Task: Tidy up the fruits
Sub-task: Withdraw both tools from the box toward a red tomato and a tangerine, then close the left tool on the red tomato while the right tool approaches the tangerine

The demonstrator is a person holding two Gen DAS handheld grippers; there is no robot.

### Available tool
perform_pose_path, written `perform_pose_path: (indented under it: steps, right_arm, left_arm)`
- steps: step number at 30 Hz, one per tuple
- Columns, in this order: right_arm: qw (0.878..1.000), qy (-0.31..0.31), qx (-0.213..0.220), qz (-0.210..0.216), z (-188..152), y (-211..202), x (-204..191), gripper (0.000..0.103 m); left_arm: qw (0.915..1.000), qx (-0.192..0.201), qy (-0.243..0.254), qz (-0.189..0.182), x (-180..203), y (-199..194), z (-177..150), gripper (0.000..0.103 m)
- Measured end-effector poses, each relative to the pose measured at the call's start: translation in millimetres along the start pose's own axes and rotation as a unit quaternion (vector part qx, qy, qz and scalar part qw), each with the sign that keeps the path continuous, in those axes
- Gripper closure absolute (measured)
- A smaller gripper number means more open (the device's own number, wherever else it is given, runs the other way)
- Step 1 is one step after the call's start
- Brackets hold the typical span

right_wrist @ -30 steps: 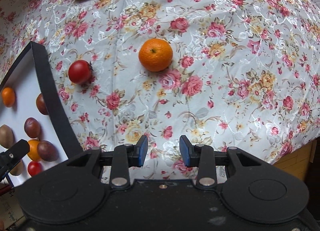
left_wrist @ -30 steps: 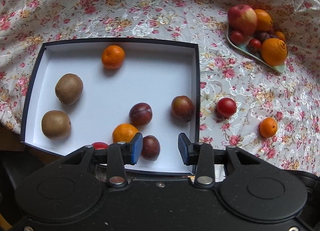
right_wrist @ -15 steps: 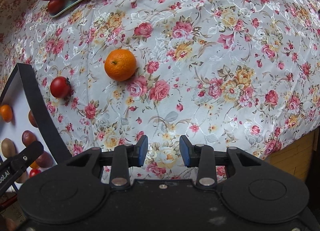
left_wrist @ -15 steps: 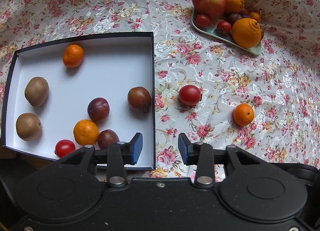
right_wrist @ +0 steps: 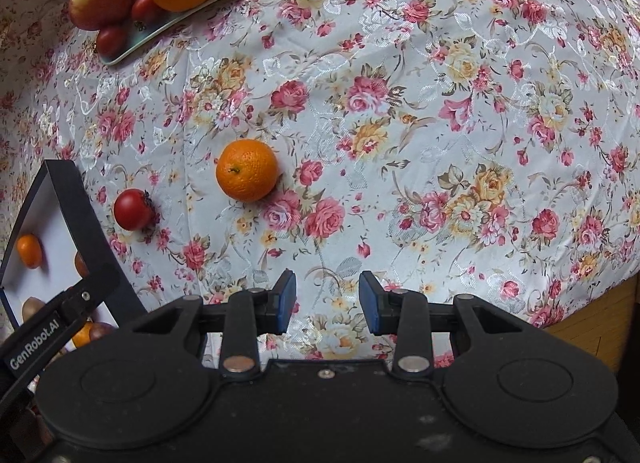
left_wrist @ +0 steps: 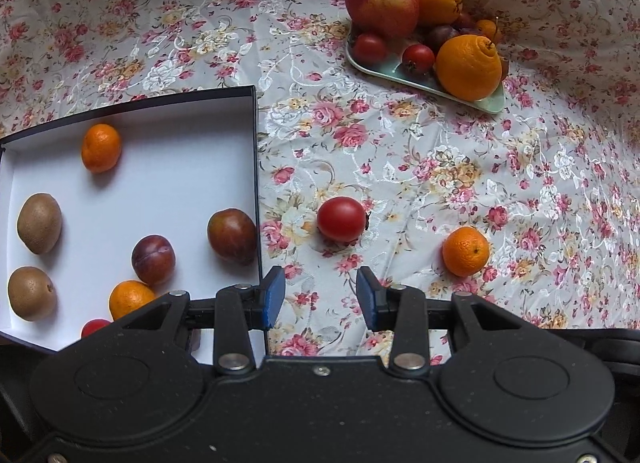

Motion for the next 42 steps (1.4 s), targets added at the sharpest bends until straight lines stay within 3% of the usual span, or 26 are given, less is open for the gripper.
perform_pose_path:
  steps: [14, 42]
  right_arm:
    - [1.000, -0.001, -0.001, 0.009, 15.6, -0.5, -5.5, 0.065]
    - [0.998, -0.030, 0.031, 0.036, 22.6, -13.7, -15.7, 0.065]
  left_arm:
    - [0.9997, -0.011, -0.016, -0.014, 5.3, 23.5, 21.7, 0.056]
    - [0.9995, -0.018, -0.004, 0.025, 18.5, 53.7, 33.3, 0.056]
Point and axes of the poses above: each gripper's, at about its wrist camera, not at the fingertips, and y roughly the way its jaws point, x to its right, z to its top, the point moved 3 cm from there along y, roughly the way its jaws point, and after that the axes turned 9 degrees about y, right-handed, at the moved point
